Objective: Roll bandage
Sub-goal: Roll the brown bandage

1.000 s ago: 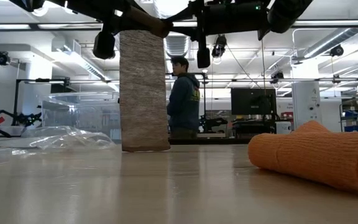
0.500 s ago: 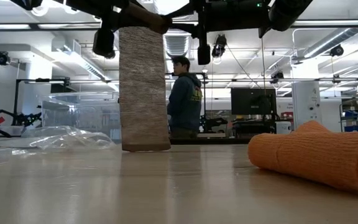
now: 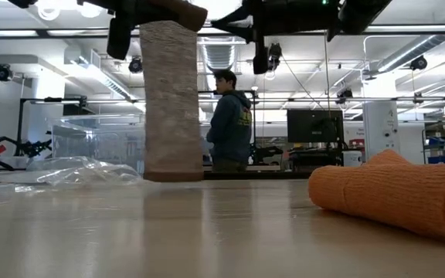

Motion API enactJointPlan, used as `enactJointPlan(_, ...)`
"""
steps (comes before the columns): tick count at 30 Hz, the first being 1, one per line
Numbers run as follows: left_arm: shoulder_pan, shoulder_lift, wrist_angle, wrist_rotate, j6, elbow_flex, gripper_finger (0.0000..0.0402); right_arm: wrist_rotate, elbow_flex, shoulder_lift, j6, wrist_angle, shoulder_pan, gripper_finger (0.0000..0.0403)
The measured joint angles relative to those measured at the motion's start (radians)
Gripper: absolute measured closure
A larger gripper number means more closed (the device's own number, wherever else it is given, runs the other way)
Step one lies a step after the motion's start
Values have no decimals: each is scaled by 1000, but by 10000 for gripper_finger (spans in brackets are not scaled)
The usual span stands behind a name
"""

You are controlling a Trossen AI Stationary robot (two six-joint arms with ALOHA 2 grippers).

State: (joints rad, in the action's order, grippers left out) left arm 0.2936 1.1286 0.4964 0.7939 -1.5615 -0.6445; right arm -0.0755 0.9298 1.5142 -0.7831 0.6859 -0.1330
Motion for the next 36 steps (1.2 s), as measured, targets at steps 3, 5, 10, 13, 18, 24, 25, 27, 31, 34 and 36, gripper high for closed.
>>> enactJointPlan(3, -2, 0, 0, -2, 20, 12, 349, -1, 6, -24, 276, 0, 37, 391)
enactJointPlan(5, -4, 0, 0, 0, 41, 18, 349, 8, 11, -39, 508, -13, 75, 383)
enactJointPlan(10, -15, 6, 0, -25, 140, 20, 349, -158, 90, -44, 1057, -219, 197, 347)
enactJointPlan(13, -37, 11, -6, -96, 247, 20, 349, -211, 161, -6, 1224, -329, 240, 321)
enactJointPlan(18, -48, 14, -40, -135, 354, 20, 349, -221, 291, 50, 1311, -520, 251, 287)
enactJointPlan(24, -46, 15, -59, -154, 426, 20, 349, -285, 377, 72, 1368, -742, 246, 276)
enactJointPlan(25, -46, 15, -59, -168, 433, 20, 349, -292, 380, 72, 1380, -750, 245, 278)
enactJointPlan(27, -46, 15, -55, -196, 454, 20, 349, -286, 382, 72, 1404, -749, 244, 283)
enactJointPlan(31, -47, 15, -53, -221, 472, 20, 349, -268, 383, 72, 1431, -749, 246, 294)
enactJointPlan(34, -46, 15, -47, -236, 473, 20, 349, -192, 383, 72, 1427, -748, 244, 299)
enactJointPlan(36, -47, 15, -50, -268, 475, 20, 349, -173, 383, 73, 1435, -748, 243, 299)
